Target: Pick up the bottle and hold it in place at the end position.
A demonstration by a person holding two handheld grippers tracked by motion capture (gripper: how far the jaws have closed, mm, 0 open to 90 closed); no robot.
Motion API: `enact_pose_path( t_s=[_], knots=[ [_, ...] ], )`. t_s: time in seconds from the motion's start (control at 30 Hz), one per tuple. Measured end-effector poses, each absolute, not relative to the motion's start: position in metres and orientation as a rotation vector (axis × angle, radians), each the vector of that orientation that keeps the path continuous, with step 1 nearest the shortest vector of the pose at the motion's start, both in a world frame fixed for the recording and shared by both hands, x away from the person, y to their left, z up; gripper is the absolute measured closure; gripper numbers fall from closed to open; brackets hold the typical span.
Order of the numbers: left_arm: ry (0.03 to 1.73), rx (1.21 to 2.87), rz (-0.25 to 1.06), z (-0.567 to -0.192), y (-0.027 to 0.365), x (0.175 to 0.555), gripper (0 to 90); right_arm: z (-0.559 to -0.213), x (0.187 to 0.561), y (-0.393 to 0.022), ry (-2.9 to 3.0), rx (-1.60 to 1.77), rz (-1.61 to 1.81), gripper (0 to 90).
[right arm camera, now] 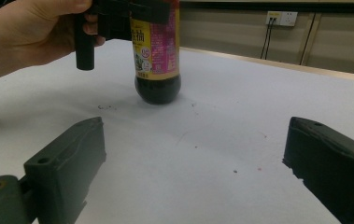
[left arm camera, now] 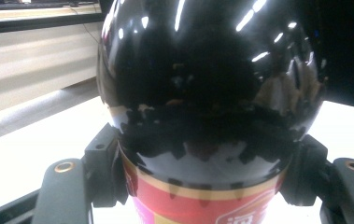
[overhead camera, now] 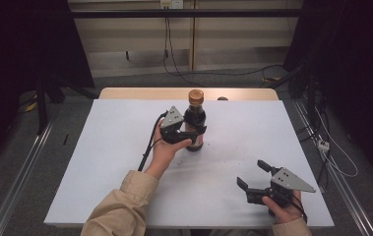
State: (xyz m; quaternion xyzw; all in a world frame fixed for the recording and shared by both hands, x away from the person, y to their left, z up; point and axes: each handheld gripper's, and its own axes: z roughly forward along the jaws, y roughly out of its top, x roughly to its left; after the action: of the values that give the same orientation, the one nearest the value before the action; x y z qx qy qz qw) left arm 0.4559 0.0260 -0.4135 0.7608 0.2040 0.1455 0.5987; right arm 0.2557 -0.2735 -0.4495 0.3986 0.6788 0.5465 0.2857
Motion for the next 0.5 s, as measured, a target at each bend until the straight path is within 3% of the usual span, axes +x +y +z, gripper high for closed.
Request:
enact_pose_path(
  t_s=[0.5],
  knots=[
    [0.486, 1.769, 0.329, -0.416, 0.0329, 0.4605, 30.5, -0.4493, 0.2553, -0.2734, 1.815, 1.062, 1.462, 5.0]
  ],
)
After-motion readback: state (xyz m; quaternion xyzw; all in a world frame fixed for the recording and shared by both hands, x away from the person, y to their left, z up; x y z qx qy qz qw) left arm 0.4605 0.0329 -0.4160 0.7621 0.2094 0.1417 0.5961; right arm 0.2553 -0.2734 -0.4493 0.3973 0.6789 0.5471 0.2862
